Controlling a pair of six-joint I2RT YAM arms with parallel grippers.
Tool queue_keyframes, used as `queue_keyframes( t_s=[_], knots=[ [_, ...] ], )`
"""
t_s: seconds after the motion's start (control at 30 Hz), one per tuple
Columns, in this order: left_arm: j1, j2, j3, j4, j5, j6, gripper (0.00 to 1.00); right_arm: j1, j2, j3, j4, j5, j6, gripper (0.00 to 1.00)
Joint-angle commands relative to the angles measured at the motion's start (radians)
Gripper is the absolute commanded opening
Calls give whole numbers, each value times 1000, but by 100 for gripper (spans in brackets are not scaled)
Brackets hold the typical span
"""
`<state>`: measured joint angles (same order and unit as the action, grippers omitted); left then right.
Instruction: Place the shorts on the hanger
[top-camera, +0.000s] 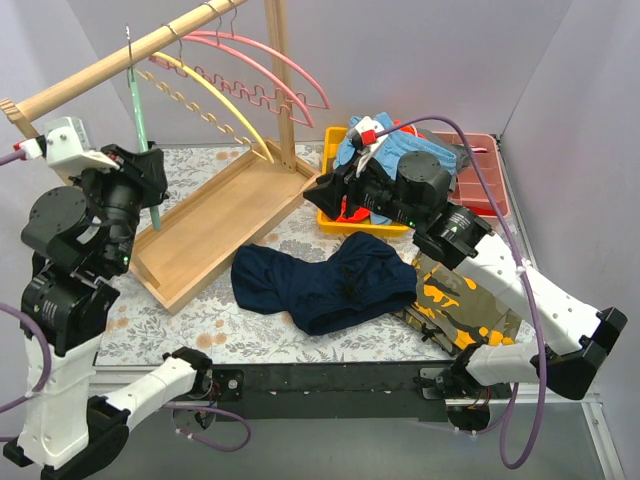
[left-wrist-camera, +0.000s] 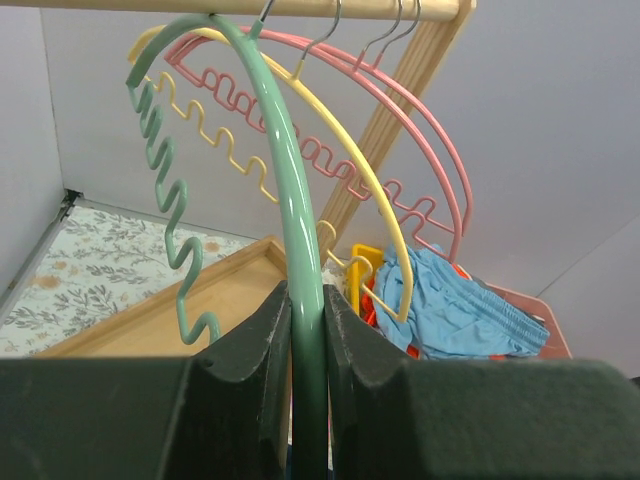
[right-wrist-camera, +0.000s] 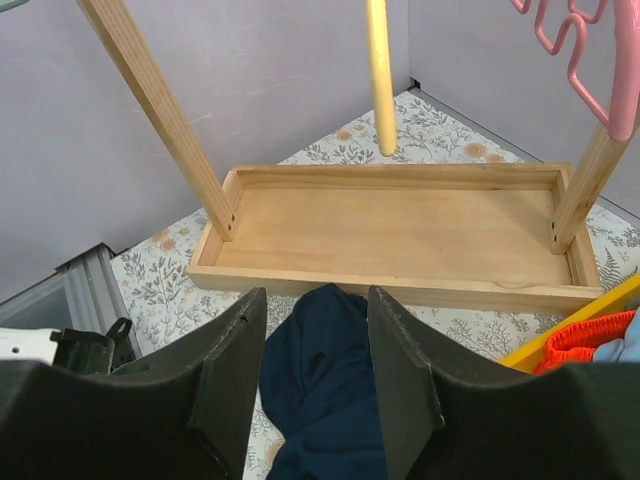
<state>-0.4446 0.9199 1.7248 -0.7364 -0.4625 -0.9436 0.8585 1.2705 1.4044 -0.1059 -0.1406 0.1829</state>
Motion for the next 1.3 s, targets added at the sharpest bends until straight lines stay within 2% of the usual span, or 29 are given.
queue_keyframes(
  t_s=[0.0,0.27,0.53,0.8,0.87,1.0,1.03,1.2,1.27],
  knots=[
    [-2,-75,-7,-26,8,-21,0,-1,-51,8,23,3,-11,53],
    [-2,-194,-45,-122,93,-75,0,-1,-86,-33,5,22,-5,53],
    [0,-222,60,-199,434,-52,0,-1,-122,-81,-32,90,1,53],
    [-3,-266,107,-175,637,-57,0,-1,-158,-116,-89,134,15,52],
    [-16,-250,117,-153,717,-70,0,-1,-171,-131,-113,194,16,52],
    [-147,-159,96,-101,847,-115,0,-1,-192,-150,-199,330,36,52],
    [-175,-139,88,-97,858,-129,0,-9,-197,-154,-230,404,53,52],
    [-340,-41,-17,-101,871,-147,0,-49,-226,-283,-356,478,148,52],
    [-362,-36,-86,-98,881,-158,0,-58,-263,-350,-373,495,176,53]
  ],
)
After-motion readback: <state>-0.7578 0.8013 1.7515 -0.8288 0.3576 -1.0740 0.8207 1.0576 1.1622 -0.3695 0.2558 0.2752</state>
